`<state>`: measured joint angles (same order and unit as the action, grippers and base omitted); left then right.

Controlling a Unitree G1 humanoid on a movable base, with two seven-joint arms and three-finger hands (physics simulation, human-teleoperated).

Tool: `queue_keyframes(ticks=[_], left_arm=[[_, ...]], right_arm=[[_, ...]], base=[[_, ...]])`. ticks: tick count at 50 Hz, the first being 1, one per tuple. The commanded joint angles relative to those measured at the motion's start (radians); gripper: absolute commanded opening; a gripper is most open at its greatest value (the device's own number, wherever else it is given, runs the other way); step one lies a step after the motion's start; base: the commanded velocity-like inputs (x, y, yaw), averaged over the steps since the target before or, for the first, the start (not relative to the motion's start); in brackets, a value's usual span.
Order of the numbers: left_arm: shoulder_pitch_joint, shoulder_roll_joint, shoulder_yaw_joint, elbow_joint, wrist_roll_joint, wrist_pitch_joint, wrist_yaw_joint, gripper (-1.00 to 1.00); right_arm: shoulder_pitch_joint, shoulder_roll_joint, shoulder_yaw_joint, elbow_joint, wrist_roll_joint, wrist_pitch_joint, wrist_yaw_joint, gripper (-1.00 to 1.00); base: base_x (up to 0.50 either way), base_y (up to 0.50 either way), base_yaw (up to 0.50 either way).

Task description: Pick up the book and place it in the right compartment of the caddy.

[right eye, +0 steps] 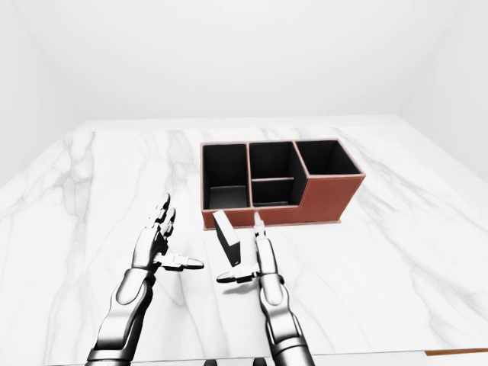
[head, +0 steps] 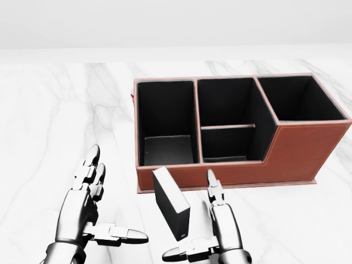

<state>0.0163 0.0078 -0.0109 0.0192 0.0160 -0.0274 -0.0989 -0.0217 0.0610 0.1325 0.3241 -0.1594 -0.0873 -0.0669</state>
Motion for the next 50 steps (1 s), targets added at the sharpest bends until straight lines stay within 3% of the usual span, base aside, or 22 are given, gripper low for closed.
queue_keyframes(ticks=[1,8,11,25,36,45,50], left_arm=[[-0.006,0.000,0.002,0.010,0.007,-0.004,0.013,1.00],[-0.009,0.000,0.003,0.022,0.006,-0.013,0.011,1.00],[-0.007,0.000,0.002,0.011,0.006,-0.004,0.011,1.00],[-0.004,0.000,0.001,0.005,0.006,0.000,0.011,1.00],[-0.007,0.000,0.002,0.017,0.005,-0.009,0.010,1.00],[-0.004,0.000,0.001,0.006,0.005,-0.002,0.009,1.00],[-0.007,0.000,0.002,0.017,0.005,-0.010,0.008,1.00]], right_arm=[[-0.021,0.006,-0.005,0.048,-0.014,0.000,-0.008,1.00],[-0.034,0.014,0.002,0.065,-0.028,0.000,-0.018,1.00],[-0.053,0.017,-0.001,0.083,-0.031,0.000,-0.024,1.00],[-0.137,0.020,-0.026,0.197,-0.041,0.000,-0.051,1.00],[-0.191,0.027,-0.035,0.300,-0.057,0.000,-0.079,1.00],[-0.193,0.038,-0.026,0.347,-0.075,0.000,-0.093,1.00],[-0.192,0.045,-0.021,0.364,-0.082,0.000,-0.096,1.00]], base=[[0.00,0.00,0.00],[0.00,0.00,0.00],[0.00,0.00,0.00],[0.00,0.00,0.00],[0.00,0.00,0.00],[0.00,0.00,0.00],[0.00,0.00,0.00]])
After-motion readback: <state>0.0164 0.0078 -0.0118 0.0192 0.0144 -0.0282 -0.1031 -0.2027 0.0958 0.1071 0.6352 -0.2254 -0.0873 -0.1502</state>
